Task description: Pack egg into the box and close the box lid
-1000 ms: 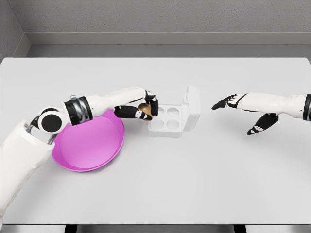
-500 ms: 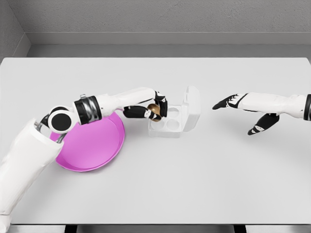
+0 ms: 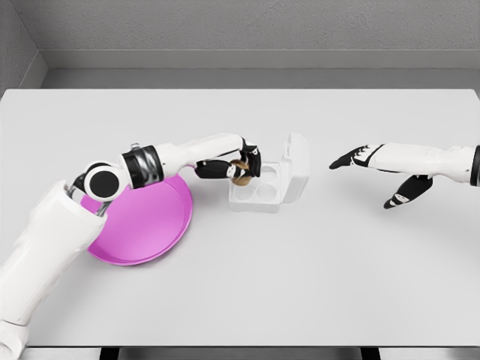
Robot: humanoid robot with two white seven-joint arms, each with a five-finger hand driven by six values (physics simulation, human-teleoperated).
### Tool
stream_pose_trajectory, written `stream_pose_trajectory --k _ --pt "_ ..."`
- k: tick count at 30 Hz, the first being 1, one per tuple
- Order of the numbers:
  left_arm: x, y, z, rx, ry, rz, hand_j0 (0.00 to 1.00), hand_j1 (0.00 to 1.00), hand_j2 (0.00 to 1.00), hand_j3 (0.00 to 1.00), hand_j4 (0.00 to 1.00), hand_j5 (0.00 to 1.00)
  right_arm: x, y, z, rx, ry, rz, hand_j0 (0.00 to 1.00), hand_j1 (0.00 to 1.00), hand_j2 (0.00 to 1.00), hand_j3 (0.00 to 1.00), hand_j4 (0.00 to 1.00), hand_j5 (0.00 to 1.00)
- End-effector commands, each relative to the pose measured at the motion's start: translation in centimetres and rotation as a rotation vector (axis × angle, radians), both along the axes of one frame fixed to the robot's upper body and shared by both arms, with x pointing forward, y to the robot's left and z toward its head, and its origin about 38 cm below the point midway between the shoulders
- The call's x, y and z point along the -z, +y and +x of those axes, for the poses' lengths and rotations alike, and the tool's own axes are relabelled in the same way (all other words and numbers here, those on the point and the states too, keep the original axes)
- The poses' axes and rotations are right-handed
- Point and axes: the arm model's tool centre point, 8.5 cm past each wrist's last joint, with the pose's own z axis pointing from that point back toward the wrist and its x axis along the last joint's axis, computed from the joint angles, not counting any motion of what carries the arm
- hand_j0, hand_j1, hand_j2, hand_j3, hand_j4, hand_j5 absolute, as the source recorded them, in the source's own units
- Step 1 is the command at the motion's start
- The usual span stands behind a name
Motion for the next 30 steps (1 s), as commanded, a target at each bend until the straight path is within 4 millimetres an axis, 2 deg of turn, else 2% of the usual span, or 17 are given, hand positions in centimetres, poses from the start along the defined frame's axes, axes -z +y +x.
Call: stream_pose_trajectory --k 1,5,10,11,12,14,17,18,21,25,30 --pt "0.3 -0.1 0.1 -0.005 0.012 -0.005 0.33 0.33 0.33 0.33 0.33 0.33 -0.1 0.0 0.0 0.004 0.002 0.006 1.00 1.00 1.00 1.00 1.00 1.00" --pt "0.5 -0.2 0.2 -0.006 0.018 -0.004 0.33 0.33 0.33 0.33 0.33 0.33 -0.1 0.0 0.0 0.002 0.001 0.006 1.00 1.00 1.00 1.00 1.00 1.00" --pt "0.7 -1.4 -0.3 0.026 0.014 -0.005 0.34 0.34 0.34 0.34 0.34 0.34 -0.1 0.0 0.0 0.003 0.001 0.005 1.00 1.00 1.00 1.00 1.00 1.00" --pt "0.7 -1.4 -0.3 0.026 0.015 -0.005 0.38 0.38 0.38 0.38 0.38 0.38 -0.1 -0.1 0.0 0.005 0.002 0.005 1.00 1.00 1.00 1.00 1.00 1.00" --pt "0.6 -1.3 -0.2 0.027 0.011 -0.007 0.61 0.61 0.61 0.61 0.61 0.61 -0.1 -0.2 0.0 0.007 0.001 0.003 1.00 1.00 1.00 1.00 1.00 1.00" --pt "0.0 -1.1 0.0 0.027 -0.001 -0.007 0.73 0.73 0.73 0.73 0.73 0.73 -0.1 -0.3 0.0 0.008 0.001 0.001 1.00 1.00 1.00 1.00 1.00 1.00" --pt "-0.9 -0.7 0.0 0.044 -0.040 -0.028 1.00 1.00 1.00 1.00 1.00 1.00 -0.3 -0.3 0.0 0.008 -0.002 0.001 1.00 1.00 1.00 1.00 1.00 1.00" --pt "-1.1 -0.8 -0.2 0.053 -0.048 -0.032 1.00 1.00 1.00 1.00 1.00 1.00 -0.3 -0.3 0.0 0.007 -0.003 0.000 1.00 1.00 1.00 1.00 1.00 1.00" --pt "-2.1 0.8 0.0 0.031 -0.068 -0.040 1.00 1.00 1.00 1.00 1.00 1.00 -0.5 -0.4 0.0 0.008 -0.005 -0.003 1.00 1.00 1.00 1.00 1.00 1.00" --pt "-3.0 2.0 -0.1 0.028 -0.070 -0.063 1.00 1.00 1.00 1.00 1.00 1.00 -0.7 -0.4 0.1 0.006 -0.011 -0.003 1.00 1.00 1.00 1.00 1.00 1.00" --pt "-3.1 2.6 -0.1 0.022 -0.060 -0.068 1.00 1.00 1.00 1.00 1.00 1.00 -0.8 -0.2 0.0 0.003 -0.012 -0.001 1.00 1.00 1.00 1.00 1.00 1.00"
